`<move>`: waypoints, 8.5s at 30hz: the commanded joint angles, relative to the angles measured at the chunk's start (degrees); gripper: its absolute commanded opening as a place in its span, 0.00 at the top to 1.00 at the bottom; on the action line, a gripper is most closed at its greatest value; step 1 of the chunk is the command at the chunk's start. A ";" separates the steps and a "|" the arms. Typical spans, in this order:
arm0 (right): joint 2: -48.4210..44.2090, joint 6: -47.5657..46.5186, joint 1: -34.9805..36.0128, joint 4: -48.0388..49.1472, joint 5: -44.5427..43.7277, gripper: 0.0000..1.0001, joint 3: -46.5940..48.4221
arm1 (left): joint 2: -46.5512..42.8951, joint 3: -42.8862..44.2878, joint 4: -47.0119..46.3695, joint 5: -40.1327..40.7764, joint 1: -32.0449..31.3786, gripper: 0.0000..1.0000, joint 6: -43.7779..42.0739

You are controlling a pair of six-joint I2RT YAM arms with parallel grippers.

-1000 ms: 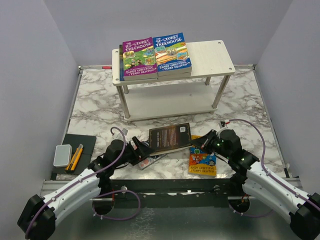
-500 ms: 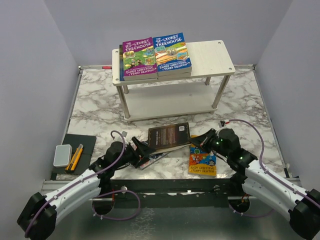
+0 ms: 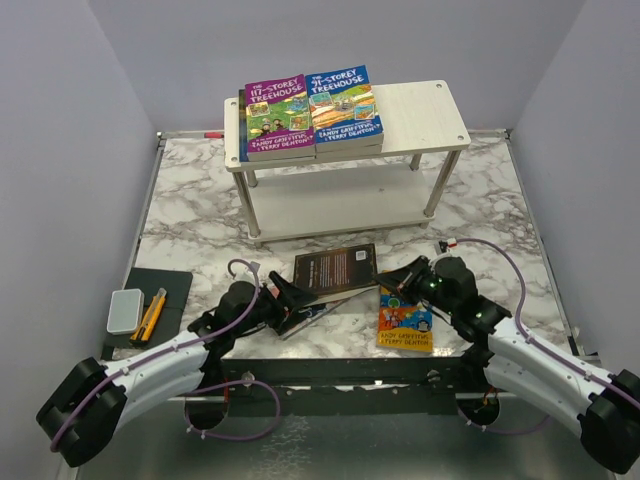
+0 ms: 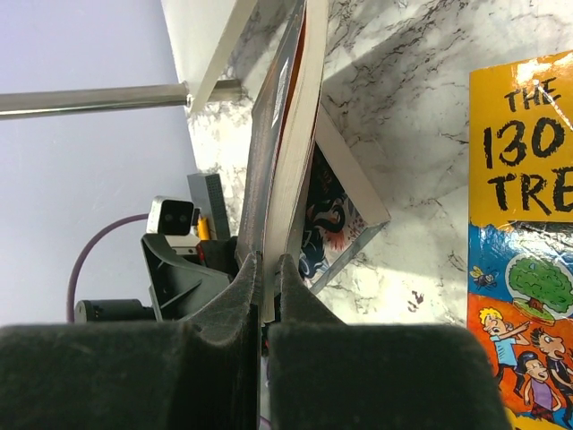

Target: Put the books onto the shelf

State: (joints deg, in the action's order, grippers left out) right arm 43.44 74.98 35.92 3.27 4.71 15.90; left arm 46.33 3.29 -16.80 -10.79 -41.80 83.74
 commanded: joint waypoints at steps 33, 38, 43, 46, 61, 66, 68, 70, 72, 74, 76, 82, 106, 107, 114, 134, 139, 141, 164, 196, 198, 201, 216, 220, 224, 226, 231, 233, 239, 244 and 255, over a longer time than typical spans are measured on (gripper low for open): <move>-5.10 9.65 19.19 2.98 -13.88 1.00 -5.84 | -2.43 -5.40 0.36 19.38 -2.51 0.44 7.67; -4.56 11.19 22.60 3.59 -15.72 1.00 -6.86 | -3.36 -5.97 0.26 20.12 -2.59 0.49 7.74; -1.49 13.14 27.46 5.98 -18.26 1.00 -7.61 | -4.84 -6.56 0.25 20.83 -2.59 0.54 7.75; 0.14 13.52 29.51 6.64 -19.70 1.00 -7.41 | -5.57 -6.96 0.26 21.04 -2.61 0.60 7.75; -0.55 12.39 31.18 4.06 -20.64 1.00 -6.87 | -5.90 -6.99 -0.50 21.40 -2.58 1.00 6.01; -2.79 7.42 31.14 -5.05 -21.75 0.63 -3.73 | -6.80 -6.97 -0.67 21.13 -2.58 1.00 5.35; -4.14 2.90 31.18 -11.11 -23.23 0.47 -1.09 | -7.55 -6.83 -0.65 20.96 -2.58 1.00 4.82; -4.54 -2.39 31.15 -16.56 -24.67 0.38 2.75 | -8.18 -6.80 -0.56 20.67 -2.58 1.00 4.57; -3.67 -9.21 31.21 -18.99 -25.02 0.32 6.59 | -8.57 -6.45 0.03 20.15 -2.58 1.00 4.10; -1.06 -16.09 31.17 -19.62 -24.16 0.30 10.54 | -8.85 -5.88 0.84 19.37 -2.59 1.00 3.41; 2.83 -21.67 31.14 -19.85 -23.31 0.29 14.53 | -9.13 -4.73 2.04 18.63 -2.58 1.00 2.66; 15.39 -34.60 34.49 -16.78 -27.00 0.22 22.55 | -10.96 -1.00 4.93 17.30 -2.58 1.00 0.27; 42.28 -54.34 47.16 -6.82 -49.58 0.19 32.99 | -11.60 6.58 8.34 14.27 -2.65 1.00 -3.11; 43.06 -54.13 47.34 -7.37 -50.99 0.19 33.36 | -11.67 6.63 8.31 14.08 -2.59 1.00 -3.00; 50.27 -50.72 48.85 -12.37 -58.52 0.20 37.45 | -12.54 7.27 8.28 13.69 -2.63 1.00 -2.53; 53.51 -25.86 50.78 -40.22 -72.30 0.99 44.16 | -11.26 8.83 7.86 13.16 -2.58 0.99 -2.02; 49.12 -18.99 51.04 -50.38 -74.69 0.99 44.57 | -11.08 10.56 5.98 11.96 -2.58 0.49 -5.24; 46.36 -15.51 51.25 -55.50 -75.69 0.99 44.27 | -11.80 10.85 5.85 12.12 -2.58 0.39 -6.07; -8.58 -30.46 51.88 -19.83 -47.63 0.99 28.18 | -20.97 9.22 -4.08 -4.62 -2.47 0.10 -13.74; -1.26 -26.27 51.88 24.06 -35.70 0.99 23.60 | -27.04 12.36 -27.63 -23.10 -2.54 0.71 -6.25; -1.05 -25.47 51.86 23.78 -35.62 0.99 23.41 | -26.97 12.40 -27.97 -23.05 -2.51 0.82 -6.07; -0.99 -24.37 51.88 22.53 -35.48 0.99 23.29 | -26.81 12.65 -28.23 -22.90 -2.50 1.00 -6.05; -1.53 -20.53 51.86 10.04 -30.58 0.46 22.39 | -28.58 13.74 -18.54 -13.75 -2.50 1.00 -11.21; -1.24 -20.24 51.88 12.24 -28.24 0.47 19.32 | -29.81 16.61 -6.85 -9.43 -2.50 1.00 -15.82; -0.29 -20.46 51.81 16.06 -26.07 0.52 16.82 | -31.36 19.10 4.57 -4.72 -2.54 1.00 -20.26; 0.21 -20.48 51.86 16.80 -26.29 0.54 16.28 | -31.57 20.04 8.14 -3.51 -2.50 1.00 -21.77; -1.13 -20.67 51.87 17.49 -30.01 0.59 14.57 | -31.12 21.41 12.46 -3.32 -2.50 1.00 -23.94; -2.45 -20.53 51.87 17.73 -32.29 0.59 13.39 | -31.08 21.65 13.64 -3.08 -2.50 1.00 -24.52; -5.61 -23.64 51.86 19.61 -36.96 0.59 11.30 | -30.49 20.84 14.60 -3.21 -2.50 1.00 -24.06; -4.59 -26.86 51.86 16.93 -38.70 0.59 13.97 | -29.44 20.53 14.60 -3.75 -2.50 1.00 -23.75; -4.56 -26.03 51.87 16.18 -43.81 0.60 13.77 | -30.75 19.94 14.77 -4.21 -2.50 1.00 -23.22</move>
State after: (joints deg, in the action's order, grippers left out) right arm 39.42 48.27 87.70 19.03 -33.80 28.03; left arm 16.99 23.20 -1.04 -15.16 -44.58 61.65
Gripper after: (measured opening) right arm 0.405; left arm 0.073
